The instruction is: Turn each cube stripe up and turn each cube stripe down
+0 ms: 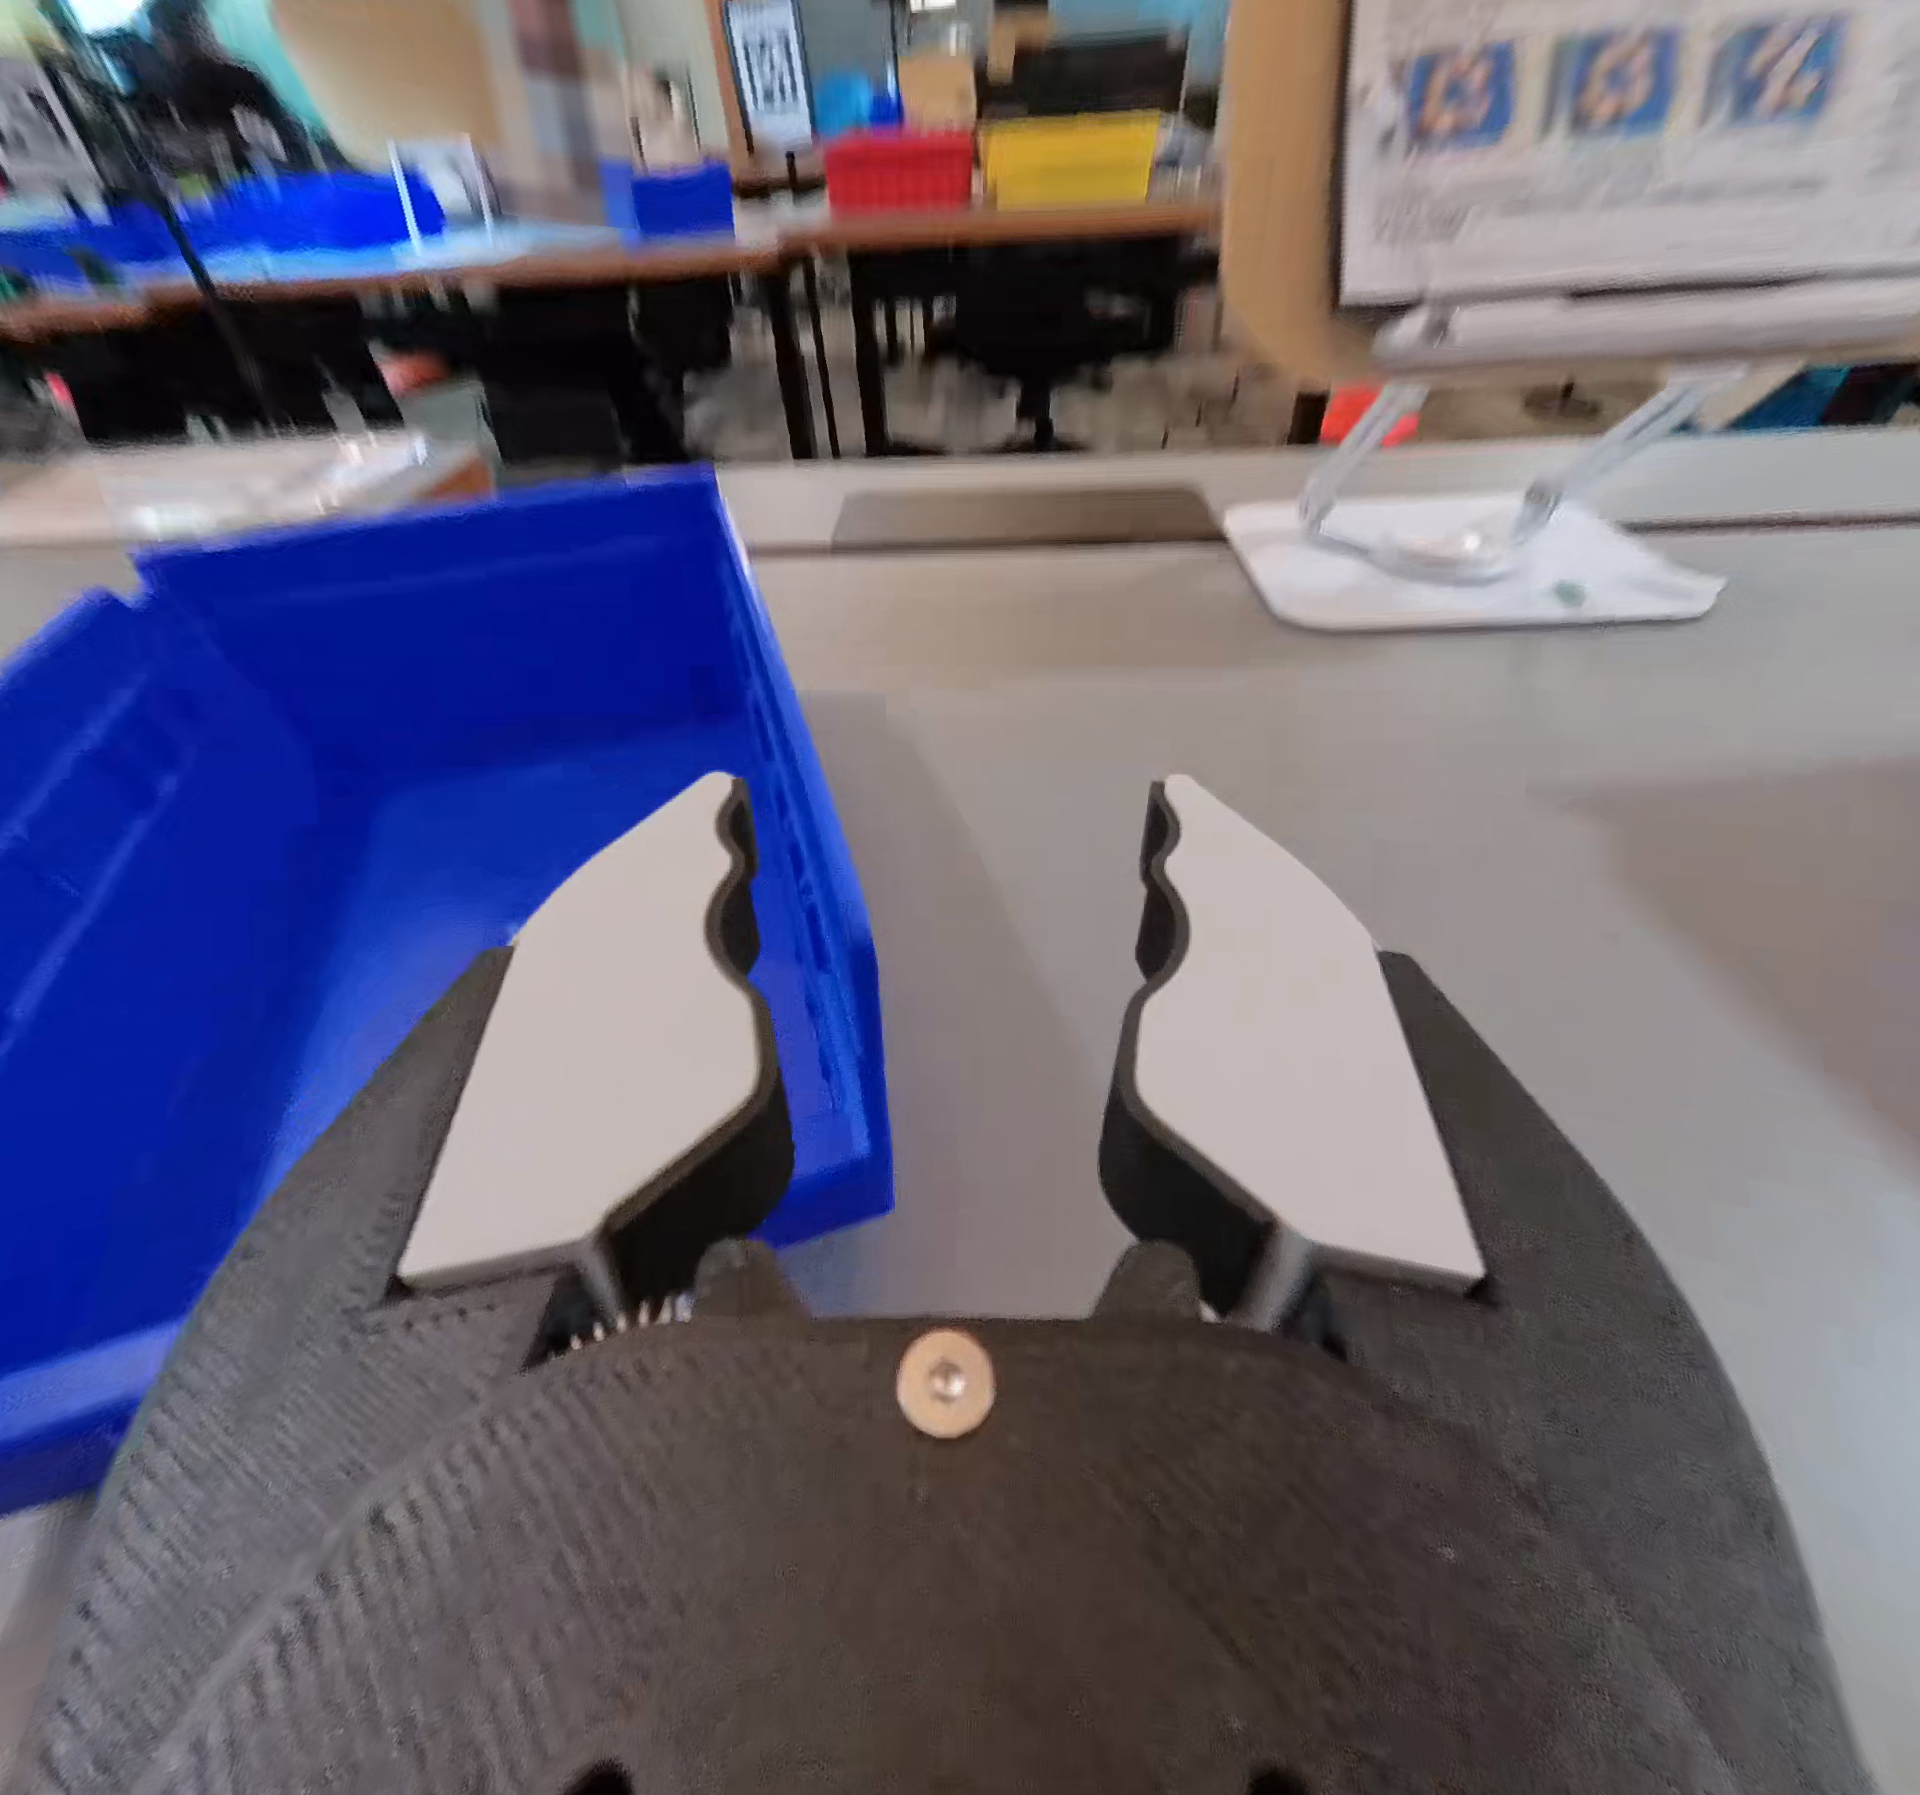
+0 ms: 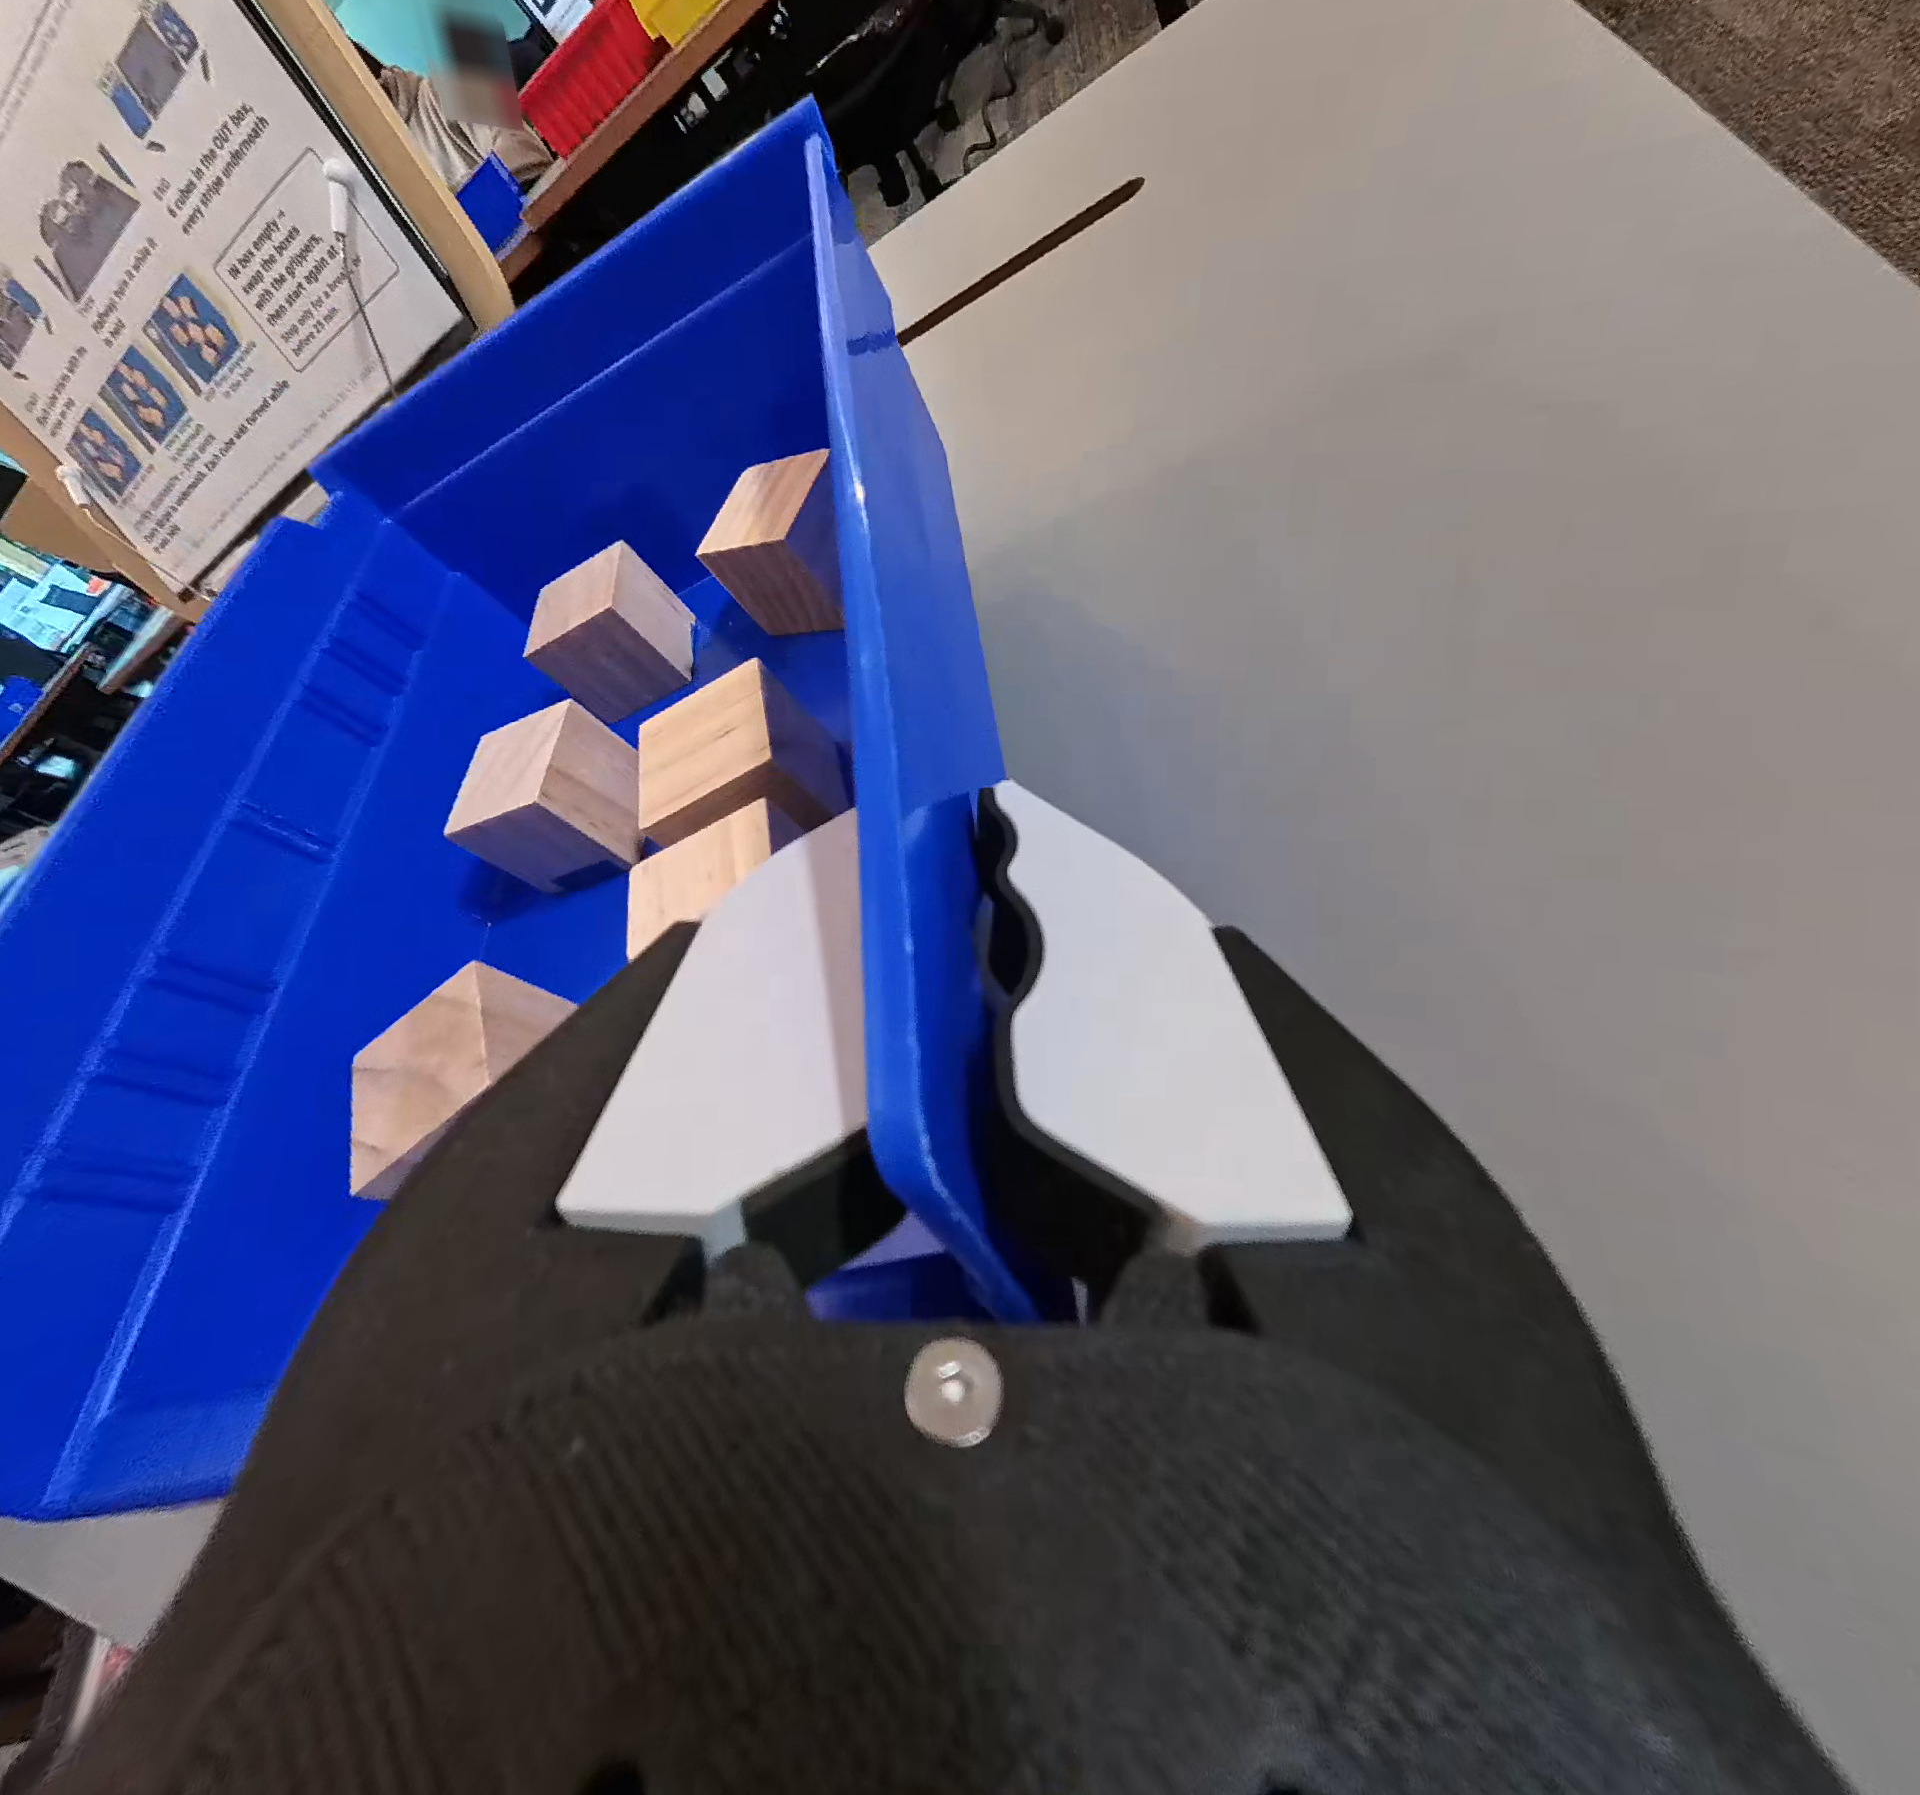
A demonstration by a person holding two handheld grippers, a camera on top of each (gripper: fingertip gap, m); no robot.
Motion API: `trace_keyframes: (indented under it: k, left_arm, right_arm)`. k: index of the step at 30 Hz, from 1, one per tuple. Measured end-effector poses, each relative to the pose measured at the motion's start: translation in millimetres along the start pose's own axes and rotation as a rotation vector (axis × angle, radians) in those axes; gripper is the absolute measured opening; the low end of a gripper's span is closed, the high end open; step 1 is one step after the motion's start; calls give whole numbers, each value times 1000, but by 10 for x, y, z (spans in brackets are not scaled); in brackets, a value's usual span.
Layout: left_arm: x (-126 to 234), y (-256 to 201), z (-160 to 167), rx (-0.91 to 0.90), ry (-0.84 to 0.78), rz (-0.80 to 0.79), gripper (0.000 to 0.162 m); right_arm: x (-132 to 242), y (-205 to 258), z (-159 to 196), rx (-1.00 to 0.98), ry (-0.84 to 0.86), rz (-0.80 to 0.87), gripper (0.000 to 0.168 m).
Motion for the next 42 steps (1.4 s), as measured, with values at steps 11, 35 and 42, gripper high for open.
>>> trace_keyframes:
  k: [11,35,42]
  left_arm:
    - [-324,121,302,-207,180,-134,14]
    - [42,773,-301,-199,30,-226,3]
    - [480,1279,-878,-128,-13,-281,3]
  right_arm:
    - [17,-5,0,-21,-32,-2,9]
    - [-836,1648,781,127,204,-259,9]
    - [-1649,2626,1311,152,273,-336,9]
Point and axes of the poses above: each gripper's, where its closed fingertips meet, x back along the fingers, z out of its underside, y = z × x across the jaws, the point moved 9 cm from there along x, back along the fingers, and after that the axes turned 8 degrees about -z, right-handed, at the moved point
